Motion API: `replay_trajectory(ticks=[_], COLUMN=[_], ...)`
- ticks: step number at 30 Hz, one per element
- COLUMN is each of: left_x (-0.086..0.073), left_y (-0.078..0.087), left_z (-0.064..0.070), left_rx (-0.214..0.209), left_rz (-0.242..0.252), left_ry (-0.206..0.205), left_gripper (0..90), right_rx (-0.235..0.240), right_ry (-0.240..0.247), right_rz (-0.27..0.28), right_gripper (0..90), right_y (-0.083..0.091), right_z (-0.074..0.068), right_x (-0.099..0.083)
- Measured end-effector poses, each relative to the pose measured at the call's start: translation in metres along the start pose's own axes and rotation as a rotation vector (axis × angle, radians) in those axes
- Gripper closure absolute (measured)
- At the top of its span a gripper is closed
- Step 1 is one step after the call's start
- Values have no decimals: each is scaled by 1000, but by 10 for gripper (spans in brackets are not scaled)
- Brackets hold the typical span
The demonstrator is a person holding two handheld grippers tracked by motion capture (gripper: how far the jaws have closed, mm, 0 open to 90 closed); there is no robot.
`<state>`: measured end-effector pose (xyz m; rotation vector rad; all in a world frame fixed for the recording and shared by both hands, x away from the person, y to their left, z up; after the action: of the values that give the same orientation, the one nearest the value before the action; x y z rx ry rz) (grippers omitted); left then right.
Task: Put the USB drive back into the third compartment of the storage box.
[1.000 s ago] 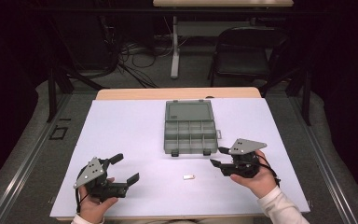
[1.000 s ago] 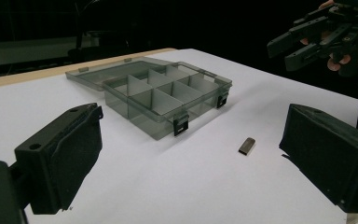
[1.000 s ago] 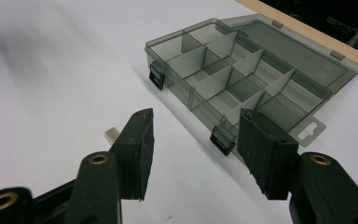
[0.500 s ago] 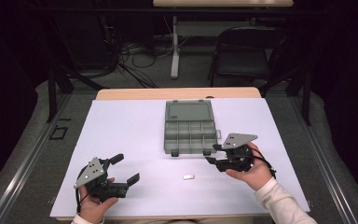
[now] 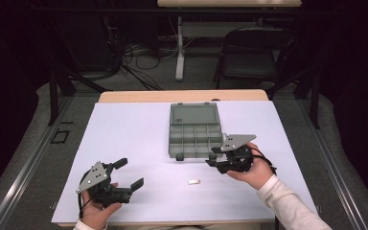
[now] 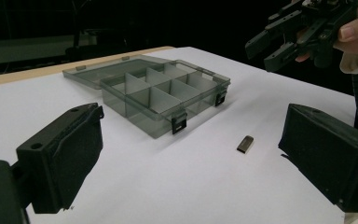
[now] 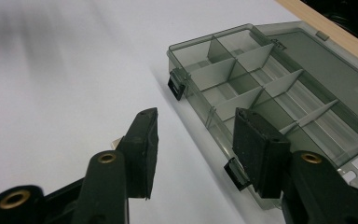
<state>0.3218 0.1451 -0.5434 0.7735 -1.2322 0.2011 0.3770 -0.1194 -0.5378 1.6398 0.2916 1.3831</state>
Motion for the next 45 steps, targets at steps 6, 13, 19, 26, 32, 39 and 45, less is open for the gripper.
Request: replay_trajectory(ticks=[6,13,19,26,32,39,45], left_x=[0,0,0,0,-1,-2,-2], left_y=[0,0,-1,0,-1,-1,-1], left_z=[0,0,0,0,0,-1,-1], left_rx=[0,-1,-1,0,0,1,2], left_rz=[0,0,-2,0,-3,-9,-9], left_ry=[0,0,-1,0,-1,2,1], left_gripper=[56,57,58,59,60,60,61], right_rx=[10,37,93,116,126,131,147], right_ry=[24,68,112,162,197,210,212], right_rz=[-6,-22,-33,-64,-78,-80,-92], right_gripper=[506,506,512,512,532,568,578], right_y=[-6,-15,-22,-32,-38,-43,-48], right_z=[-2,-8,-17,-24,-28,-31,-35], right_x=[2,2,2,0,-2,-2,-7])
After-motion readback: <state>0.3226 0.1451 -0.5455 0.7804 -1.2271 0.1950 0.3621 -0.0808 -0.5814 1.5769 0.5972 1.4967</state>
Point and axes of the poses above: each handheld gripper's, and its own axes: y roughly backward along the jaws, x roughly out of its top, z roughly to its right, the point moved 10 cm from there along -y, roughly forward along the jaws, and after that the axes turned 12 degrees about -z, right-handed, at the moved point
